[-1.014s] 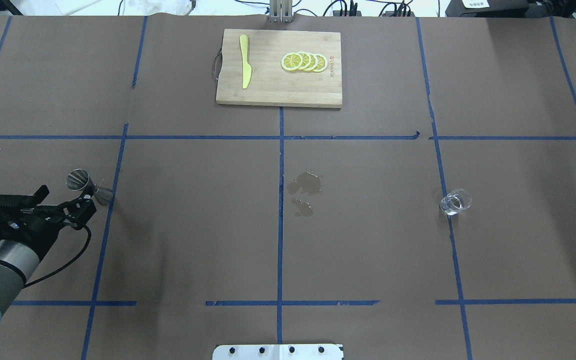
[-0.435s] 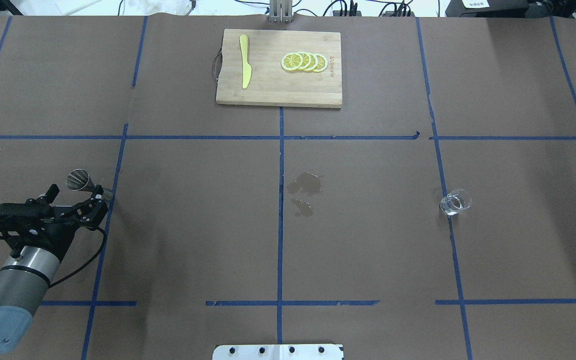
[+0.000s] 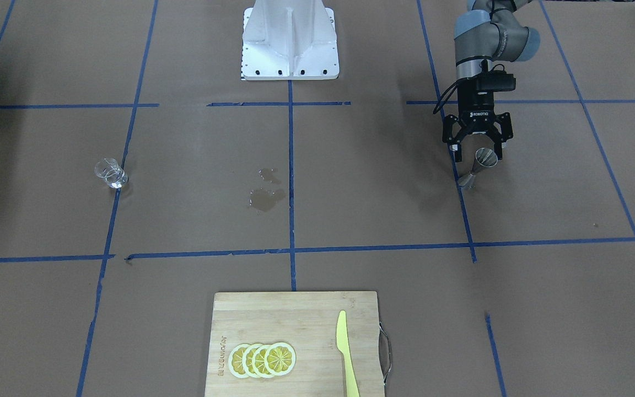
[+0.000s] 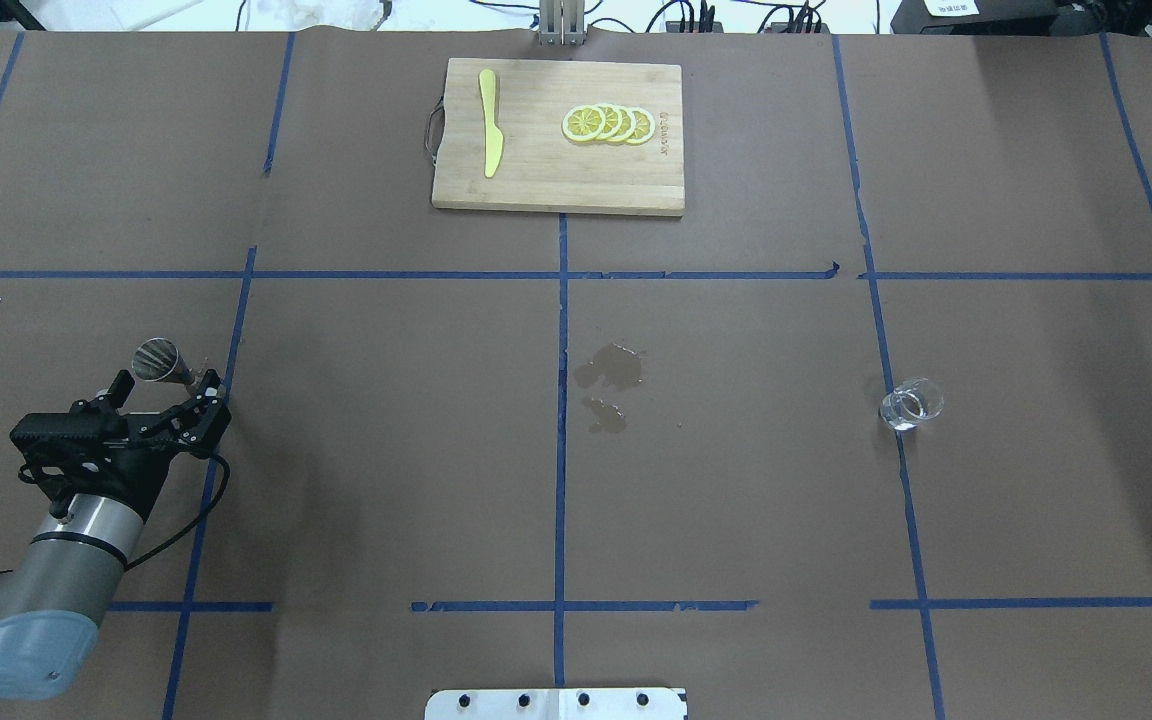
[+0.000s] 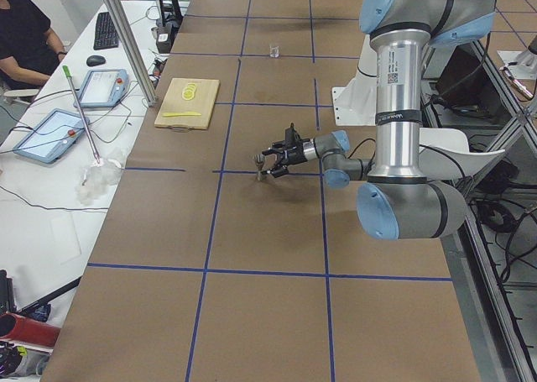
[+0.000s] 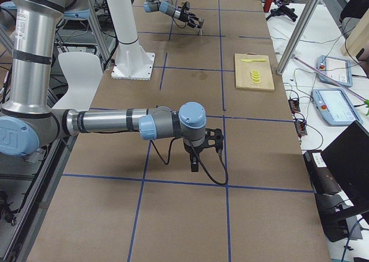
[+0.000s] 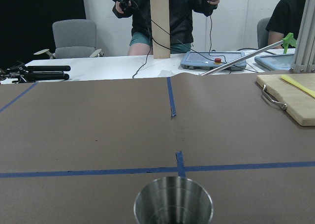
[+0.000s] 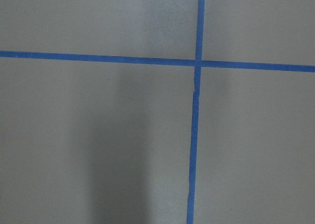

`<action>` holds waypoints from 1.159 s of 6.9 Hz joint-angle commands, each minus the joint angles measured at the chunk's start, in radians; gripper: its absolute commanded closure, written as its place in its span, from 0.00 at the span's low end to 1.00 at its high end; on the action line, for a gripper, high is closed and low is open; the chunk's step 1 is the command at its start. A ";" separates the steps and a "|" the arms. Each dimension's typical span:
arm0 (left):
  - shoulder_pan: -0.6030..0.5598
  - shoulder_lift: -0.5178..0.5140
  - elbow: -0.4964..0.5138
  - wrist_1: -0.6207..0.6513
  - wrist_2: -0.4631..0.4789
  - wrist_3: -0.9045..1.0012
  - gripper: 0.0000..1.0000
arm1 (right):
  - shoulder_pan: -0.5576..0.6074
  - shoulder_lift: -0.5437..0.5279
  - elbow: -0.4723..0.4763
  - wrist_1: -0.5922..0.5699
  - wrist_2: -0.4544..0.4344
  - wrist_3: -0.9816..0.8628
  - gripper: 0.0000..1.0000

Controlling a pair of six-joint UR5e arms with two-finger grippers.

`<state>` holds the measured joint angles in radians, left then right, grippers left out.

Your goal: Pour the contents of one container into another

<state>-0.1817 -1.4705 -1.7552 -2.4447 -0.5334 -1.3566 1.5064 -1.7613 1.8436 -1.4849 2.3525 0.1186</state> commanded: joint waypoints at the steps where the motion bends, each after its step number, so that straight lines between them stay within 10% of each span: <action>1: 0.001 -0.011 0.061 -0.023 0.038 -0.003 0.01 | -0.002 0.000 0.000 0.000 0.001 0.000 0.00; 8: 0.004 -0.068 0.147 -0.082 0.056 -0.007 0.06 | -0.002 0.005 0.000 0.000 -0.001 0.000 0.00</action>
<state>-0.1789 -1.5268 -1.6221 -2.5243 -0.4773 -1.3638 1.5059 -1.7568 1.8439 -1.4849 2.3516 0.1181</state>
